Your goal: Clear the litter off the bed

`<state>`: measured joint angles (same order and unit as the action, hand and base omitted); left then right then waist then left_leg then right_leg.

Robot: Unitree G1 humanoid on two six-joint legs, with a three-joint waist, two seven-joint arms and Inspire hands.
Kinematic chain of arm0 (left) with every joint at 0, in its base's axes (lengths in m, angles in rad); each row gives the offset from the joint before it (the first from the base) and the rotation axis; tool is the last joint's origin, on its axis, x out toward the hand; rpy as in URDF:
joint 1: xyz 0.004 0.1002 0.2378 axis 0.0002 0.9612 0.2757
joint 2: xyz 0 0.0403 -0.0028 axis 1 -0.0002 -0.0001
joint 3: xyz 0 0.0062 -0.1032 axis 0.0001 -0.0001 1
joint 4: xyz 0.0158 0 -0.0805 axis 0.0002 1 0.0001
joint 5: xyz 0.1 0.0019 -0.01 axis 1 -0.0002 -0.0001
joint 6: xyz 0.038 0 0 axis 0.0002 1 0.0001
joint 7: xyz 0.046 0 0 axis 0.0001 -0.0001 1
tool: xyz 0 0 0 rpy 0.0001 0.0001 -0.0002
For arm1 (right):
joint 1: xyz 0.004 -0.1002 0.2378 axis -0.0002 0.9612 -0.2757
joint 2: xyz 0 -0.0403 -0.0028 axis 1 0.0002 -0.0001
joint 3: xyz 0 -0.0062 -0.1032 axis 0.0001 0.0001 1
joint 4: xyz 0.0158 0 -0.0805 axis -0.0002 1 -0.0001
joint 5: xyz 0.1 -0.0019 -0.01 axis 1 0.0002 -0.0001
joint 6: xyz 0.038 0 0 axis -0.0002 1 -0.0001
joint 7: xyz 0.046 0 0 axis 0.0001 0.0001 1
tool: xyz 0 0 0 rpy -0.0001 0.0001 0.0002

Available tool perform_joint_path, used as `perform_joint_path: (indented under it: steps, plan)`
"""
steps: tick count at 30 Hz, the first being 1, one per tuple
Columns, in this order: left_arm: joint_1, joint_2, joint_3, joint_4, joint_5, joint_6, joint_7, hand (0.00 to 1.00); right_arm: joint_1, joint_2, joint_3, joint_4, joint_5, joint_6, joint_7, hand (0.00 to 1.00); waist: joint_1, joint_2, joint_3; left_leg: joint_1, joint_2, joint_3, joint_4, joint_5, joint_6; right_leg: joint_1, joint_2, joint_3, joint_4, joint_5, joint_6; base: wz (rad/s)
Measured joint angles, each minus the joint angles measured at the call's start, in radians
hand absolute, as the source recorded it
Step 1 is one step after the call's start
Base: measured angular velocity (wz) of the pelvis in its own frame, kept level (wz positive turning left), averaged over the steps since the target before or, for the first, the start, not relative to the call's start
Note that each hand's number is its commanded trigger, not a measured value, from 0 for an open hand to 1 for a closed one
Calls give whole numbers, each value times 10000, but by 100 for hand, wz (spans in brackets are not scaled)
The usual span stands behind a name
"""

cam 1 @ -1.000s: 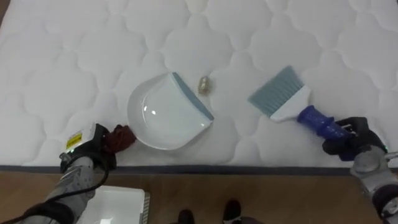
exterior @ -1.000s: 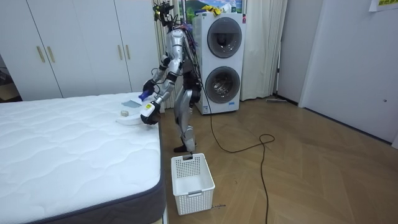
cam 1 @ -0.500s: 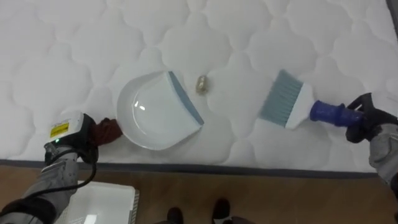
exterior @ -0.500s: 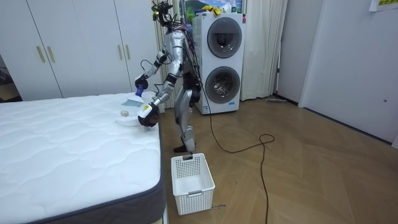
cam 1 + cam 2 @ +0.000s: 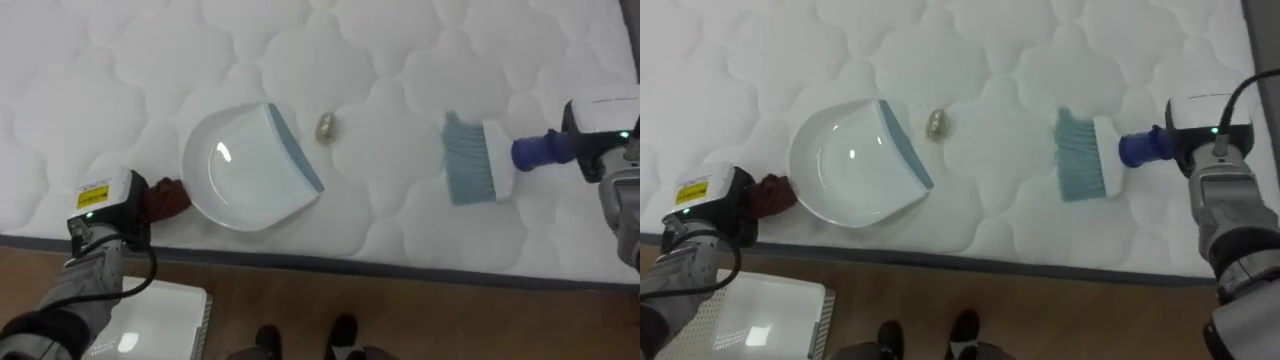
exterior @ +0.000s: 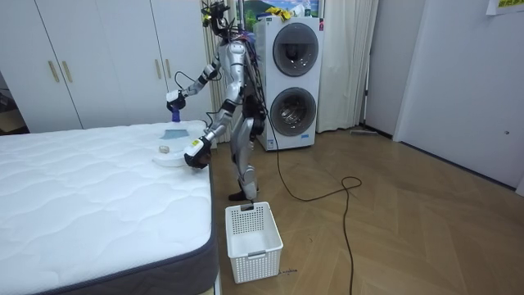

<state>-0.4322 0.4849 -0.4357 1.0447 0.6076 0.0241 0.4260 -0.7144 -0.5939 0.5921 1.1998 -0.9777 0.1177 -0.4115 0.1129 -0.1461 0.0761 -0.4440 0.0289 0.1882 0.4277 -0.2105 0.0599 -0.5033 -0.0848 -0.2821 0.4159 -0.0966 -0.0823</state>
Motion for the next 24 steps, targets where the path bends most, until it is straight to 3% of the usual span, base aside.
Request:
perform_joint_path:
  steps: [6,9,24]
  plan:
    - [1,29,-2,-270,236,143,1,100,-93,-1,338,-174,-942,278,136,100,185,-266,-14,-9,12,-2,3,4,0,34,18,-26,-91,12,19,0]
    - [-16,46,-1,-270,222,193,-1,100,-134,-2,560,-362,-1070,364,236,100,190,-271,-18,-8,91,-2,8,4,1,175,138,-40,-380,152,48,-3]
    - [-14,38,-22,-332,296,362,49,100,-531,79,533,-480,-1093,420,-177,100,176,-232,10,12,94,-6,-83,-1,-6,166,146,-48,-366,175,27,0]
